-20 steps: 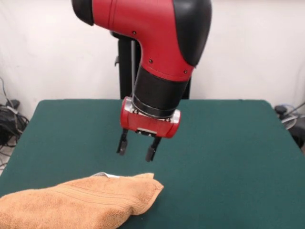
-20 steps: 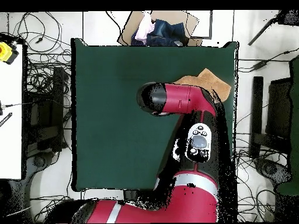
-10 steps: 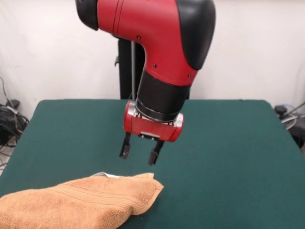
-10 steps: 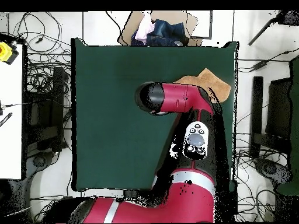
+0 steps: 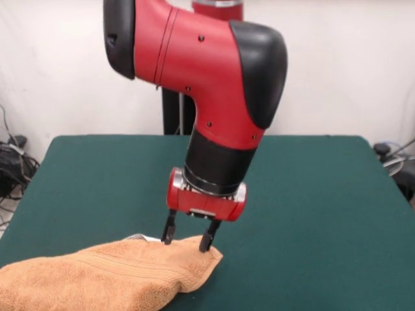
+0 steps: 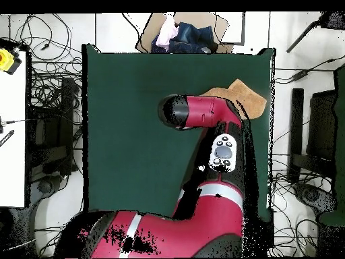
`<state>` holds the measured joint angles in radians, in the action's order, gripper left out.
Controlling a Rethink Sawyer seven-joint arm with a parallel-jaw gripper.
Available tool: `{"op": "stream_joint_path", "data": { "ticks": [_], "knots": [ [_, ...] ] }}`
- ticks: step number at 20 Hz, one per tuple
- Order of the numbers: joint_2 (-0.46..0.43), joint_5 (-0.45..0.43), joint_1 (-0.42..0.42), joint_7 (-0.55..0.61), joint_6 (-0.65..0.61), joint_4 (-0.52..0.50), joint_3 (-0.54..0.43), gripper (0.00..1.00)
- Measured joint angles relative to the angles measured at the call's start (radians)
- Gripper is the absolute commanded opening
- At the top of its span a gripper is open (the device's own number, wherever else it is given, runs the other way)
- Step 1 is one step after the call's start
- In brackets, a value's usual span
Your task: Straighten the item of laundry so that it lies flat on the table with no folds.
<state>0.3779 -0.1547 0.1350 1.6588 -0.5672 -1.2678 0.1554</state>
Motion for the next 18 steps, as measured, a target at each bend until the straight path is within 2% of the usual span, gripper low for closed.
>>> {"op": "stream_joint_path", "data": {
  "ticks": [18],
  "knots": [
    [-0.051, 0.0, -0.004, 0.0, 0.005, 0.022, -0.002, 1.0]
  ]
}}
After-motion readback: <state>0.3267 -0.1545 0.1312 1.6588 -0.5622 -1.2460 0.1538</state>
